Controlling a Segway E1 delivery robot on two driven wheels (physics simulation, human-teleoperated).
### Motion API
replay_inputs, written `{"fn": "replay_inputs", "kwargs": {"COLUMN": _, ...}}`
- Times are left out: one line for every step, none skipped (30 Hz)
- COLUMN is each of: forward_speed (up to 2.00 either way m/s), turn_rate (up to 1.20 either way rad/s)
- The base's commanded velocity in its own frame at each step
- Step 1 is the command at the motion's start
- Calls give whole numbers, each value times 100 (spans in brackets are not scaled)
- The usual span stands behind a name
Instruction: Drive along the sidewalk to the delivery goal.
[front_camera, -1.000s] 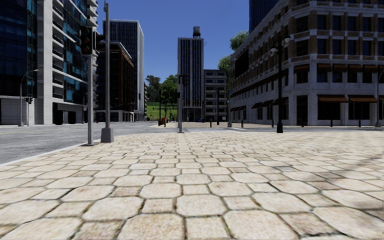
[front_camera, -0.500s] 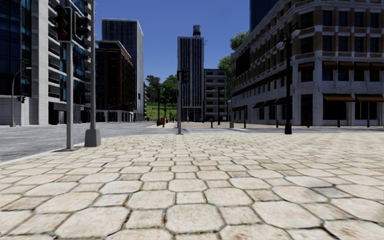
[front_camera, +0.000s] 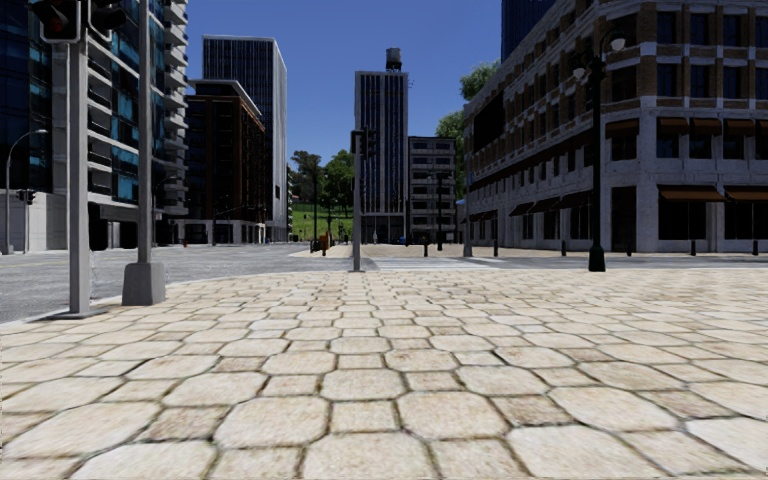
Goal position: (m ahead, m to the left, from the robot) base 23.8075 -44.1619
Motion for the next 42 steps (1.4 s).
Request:
{"fn": "replay_inputs", "kwargs": {"forward_speed": 200, "turn_rate": 0}}
{"fn": "replay_inputs", "kwargs": {"forward_speed": 200, "turn_rate": 0}}
{"fn": "replay_inputs", "kwargs": {"forward_speed": 200, "turn_rate": 0}}
{"fn": "replay_inputs", "kwargs": {"forward_speed": 200, "turn_rate": 0}}
{"fn": "replay_inputs", "kwargs": {"forward_speed": 200, "turn_rate": 0}}
{"fn": "replay_inputs", "kwargs": {"forward_speed": 200, "turn_rate": 0}}
{"fn": "replay_inputs", "kwargs": {"forward_speed": 200, "turn_rate": 0}}
{"fn": "replay_inputs", "kwargs": {"forward_speed": 200, "turn_rate": 0}}
{"fn": "replay_inputs", "kwargs": {"forward_speed": 200, "turn_rate": 0}}
{"fn": "replay_inputs", "kwargs": {"forward_speed": 200, "turn_rate": 0}}
{"fn": "replay_inputs", "kwargs": {"forward_speed": 200, "turn_rate": 0}}
{"fn": "replay_inputs", "kwargs": {"forward_speed": 200, "turn_rate": 0}}
{"fn": "replay_inputs", "kwargs": {"forward_speed": 200, "turn_rate": 0}}
{"fn": "replay_inputs", "kwargs": {"forward_speed": 200, "turn_rate": 0}}
{"fn": "replay_inputs", "kwargs": {"forward_speed": 200, "turn_rate": 0}}
{"fn": "replay_inputs", "kwargs": {"forward_speed": 200, "turn_rate": -76}}
{"fn": "replay_inputs", "kwargs": {"forward_speed": 200, "turn_rate": -76}}
{"fn": "replay_inputs", "kwargs": {"forward_speed": 200, "turn_rate": -94}}
{"fn": "replay_inputs", "kwargs": {"forward_speed": 200, "turn_rate": -111}}
{"fn": "replay_inputs", "kwargs": {"forward_speed": 200, "turn_rate": -116}}
{"fn": "replay_inputs", "kwargs": {"forward_speed": 200, "turn_rate": -116}}
{"fn": "replay_inputs", "kwargs": {"forward_speed": 200, "turn_rate": -117}}
{"fn": "replay_inputs", "kwargs": {"forward_speed": 200, "turn_rate": -117}}
{"fn": "replay_inputs", "kwargs": {"forward_speed": 200, "turn_rate": -110}}
{"fn": "replay_inputs", "kwargs": {"forward_speed": 200, "turn_rate": -26}}
{"fn": "replay_inputs", "kwargs": {"forward_speed": 200, "turn_rate": 0}}
{"fn": "replay_inputs", "kwargs": {"forward_speed": 200, "turn_rate": 0}}
{"fn": "replay_inputs", "kwargs": {"forward_speed": 200, "turn_rate": 0}}
{"fn": "replay_inputs", "kwargs": {"forward_speed": 200, "turn_rate": 0}}
{"fn": "replay_inputs", "kwargs": {"forward_speed": 200, "turn_rate": 0}}
{"fn": "replay_inputs", "kwargs": {"forward_speed": 200, "turn_rate": 0}}
{"fn": "replay_inputs", "kwargs": {"forward_speed": 200, "turn_rate": 0}}
{"fn": "replay_inputs", "kwargs": {"forward_speed": 200, "turn_rate": 0}}
{"fn": "replay_inputs", "kwargs": {"forward_speed": 200, "turn_rate": 0}}
{"fn": "replay_inputs", "kwargs": {"forward_speed": 200, "turn_rate": 0}}
{"fn": "replay_inputs", "kwargs": {"forward_speed": 200, "turn_rate": 0}}
{"fn": "replay_inputs", "kwargs": {"forward_speed": 200, "turn_rate": 0}}
{"fn": "replay_inputs", "kwargs": {"forward_speed": 200, "turn_rate": 0}}
{"fn": "replay_inputs", "kwargs": {"forward_speed": 200, "turn_rate": 0}}
{"fn": "replay_inputs", "kwargs": {"forward_speed": 200, "turn_rate": 0}}
{"fn": "replay_inputs", "kwargs": {"forward_speed": 200, "turn_rate": 0}}
{"fn": "replay_inputs", "kwargs": {"forward_speed": 200, "turn_rate": 0}}
